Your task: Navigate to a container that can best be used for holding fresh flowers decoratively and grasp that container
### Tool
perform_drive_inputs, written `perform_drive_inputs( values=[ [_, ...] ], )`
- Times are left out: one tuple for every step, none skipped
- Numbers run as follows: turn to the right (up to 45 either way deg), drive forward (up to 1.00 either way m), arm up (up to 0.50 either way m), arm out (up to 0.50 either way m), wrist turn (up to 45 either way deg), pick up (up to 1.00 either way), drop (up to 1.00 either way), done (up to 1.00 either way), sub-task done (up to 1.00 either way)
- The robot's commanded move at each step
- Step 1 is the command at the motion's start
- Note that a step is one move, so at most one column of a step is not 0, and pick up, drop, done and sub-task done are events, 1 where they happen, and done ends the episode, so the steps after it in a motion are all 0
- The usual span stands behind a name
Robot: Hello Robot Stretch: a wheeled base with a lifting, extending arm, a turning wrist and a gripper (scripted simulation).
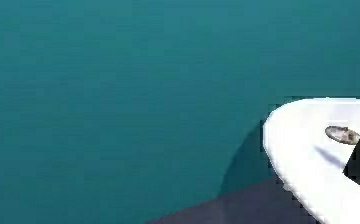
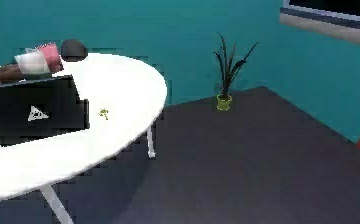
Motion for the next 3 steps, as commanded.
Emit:
perform_drive_inputs(
  values=[
    [-42.0,0.0,0.0,0.0,0.0,0.0,0.0,0.0,0.0],
    [-6.0,0.0,0.0,0.0,0.0,0.0,0.0,0.0,0.0],
    [45.0,0.0,0.0,0.0,0.0,0.0,0.0,0.0,0.0]
  ],
)
